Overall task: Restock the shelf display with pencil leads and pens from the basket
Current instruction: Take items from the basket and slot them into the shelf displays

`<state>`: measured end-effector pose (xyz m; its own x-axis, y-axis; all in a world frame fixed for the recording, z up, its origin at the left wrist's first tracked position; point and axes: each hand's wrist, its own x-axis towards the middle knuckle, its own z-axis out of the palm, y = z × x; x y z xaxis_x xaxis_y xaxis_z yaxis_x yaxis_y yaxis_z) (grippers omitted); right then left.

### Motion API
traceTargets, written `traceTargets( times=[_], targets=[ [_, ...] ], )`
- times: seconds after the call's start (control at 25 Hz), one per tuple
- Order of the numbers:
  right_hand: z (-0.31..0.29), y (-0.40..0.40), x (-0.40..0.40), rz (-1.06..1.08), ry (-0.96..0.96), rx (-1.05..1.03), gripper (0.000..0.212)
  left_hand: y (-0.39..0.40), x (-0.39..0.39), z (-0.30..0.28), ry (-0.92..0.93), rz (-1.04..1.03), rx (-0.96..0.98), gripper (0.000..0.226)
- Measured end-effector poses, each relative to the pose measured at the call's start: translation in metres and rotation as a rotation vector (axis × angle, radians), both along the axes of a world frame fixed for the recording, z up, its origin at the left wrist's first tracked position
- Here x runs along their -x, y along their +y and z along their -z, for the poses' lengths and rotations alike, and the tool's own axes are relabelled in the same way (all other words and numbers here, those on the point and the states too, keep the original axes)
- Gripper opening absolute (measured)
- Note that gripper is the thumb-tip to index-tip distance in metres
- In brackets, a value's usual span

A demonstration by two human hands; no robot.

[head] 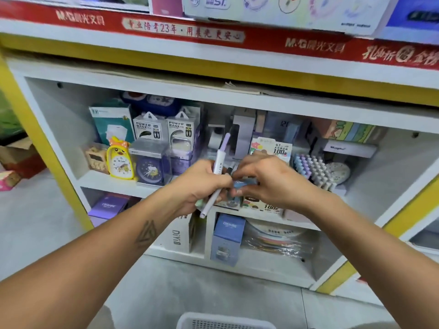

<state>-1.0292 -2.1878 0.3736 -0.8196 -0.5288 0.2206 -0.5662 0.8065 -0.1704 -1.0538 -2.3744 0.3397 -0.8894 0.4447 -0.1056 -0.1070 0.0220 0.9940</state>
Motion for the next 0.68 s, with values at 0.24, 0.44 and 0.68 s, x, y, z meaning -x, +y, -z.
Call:
traceTargets(
  times=[0.24, 0.44, 0.68],
  targets=[
    [0.016, -0.008, 0.029, 0.015, 0.064, -0.066, 0.007, -0.009, 0.02, 0.001, -0.194, -0.034, -0.127, 0.008],
    [0.016, 0.016, 0.065, 0.444, -0.028, 0.507, 0.03, -0.02, 0.041, 0.011, -0.282, -0.2, -0.169, 0.029],
    [0.034, 0.02, 0.088, 0.407, 0.201, 0.317, 0.008, -0.014, 0.052, 0.023, -0.27, -0.26, -0.103, 0.019]
  ],
)
